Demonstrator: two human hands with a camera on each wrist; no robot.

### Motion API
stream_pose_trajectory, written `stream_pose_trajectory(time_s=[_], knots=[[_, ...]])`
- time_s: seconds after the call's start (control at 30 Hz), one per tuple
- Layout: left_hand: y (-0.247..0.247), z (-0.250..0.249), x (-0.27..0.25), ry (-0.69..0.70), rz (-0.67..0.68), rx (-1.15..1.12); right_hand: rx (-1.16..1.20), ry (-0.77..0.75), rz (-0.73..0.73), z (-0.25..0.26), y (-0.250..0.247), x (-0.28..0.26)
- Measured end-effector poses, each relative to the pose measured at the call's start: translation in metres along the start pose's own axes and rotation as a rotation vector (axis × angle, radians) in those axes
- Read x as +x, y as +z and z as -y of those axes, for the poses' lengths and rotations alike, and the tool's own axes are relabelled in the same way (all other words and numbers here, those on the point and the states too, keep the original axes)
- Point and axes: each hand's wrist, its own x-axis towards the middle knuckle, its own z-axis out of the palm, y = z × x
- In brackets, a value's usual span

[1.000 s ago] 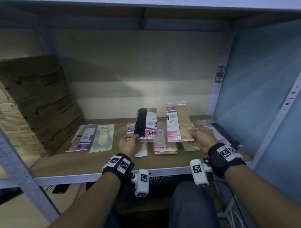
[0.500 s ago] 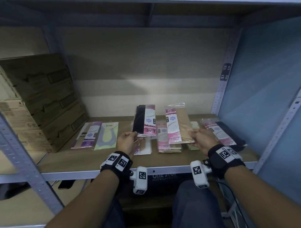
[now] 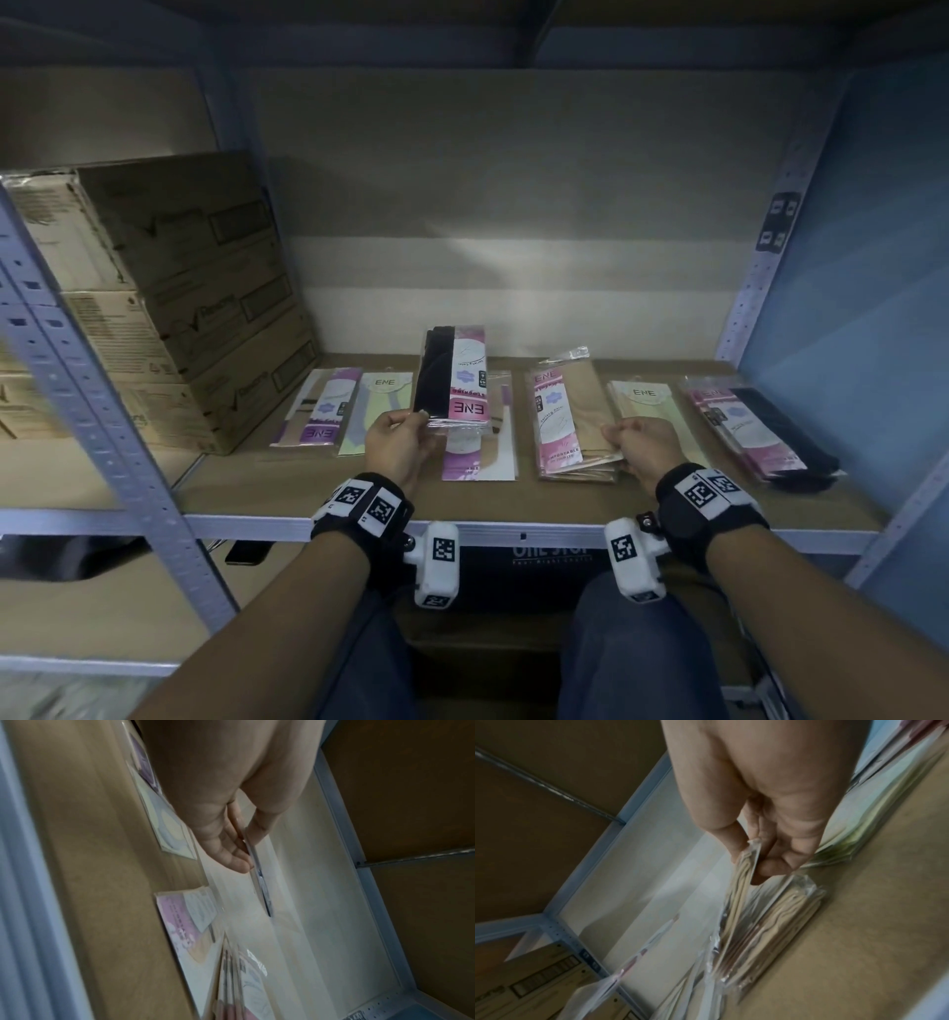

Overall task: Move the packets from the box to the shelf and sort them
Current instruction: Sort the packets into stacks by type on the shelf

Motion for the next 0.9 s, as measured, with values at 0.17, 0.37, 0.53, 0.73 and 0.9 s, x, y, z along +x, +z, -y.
stream_pose_trajectory(time_s=[0.17,0.37,0.53,0.73,0.9], knots=[[-0.011,0.002,0.006,-0.01,-0.023,0.002,-0.19,-0.057,-0.102,-0.005,0.005,0.001],[-0.01,0.007,0.004,-0.011,-0.004,0.007,-0.377,-0.115,-0.125,-0.001,0.003,-0.007],[0.0,0.009,-0.005,-0.024,0.044,-0.012,-0.364,-0.238,-0.131,0.01,0.007,-0.016],[0.019,0.018,-0.021,-0.033,0.102,-0.06,-0.235,-0.301,0.025,0.025,0.027,-0.032],[0.031,0.031,-0.029,-0.065,0.159,-0.085,-0.048,-0.184,0.217,0.026,0.043,-0.046]])
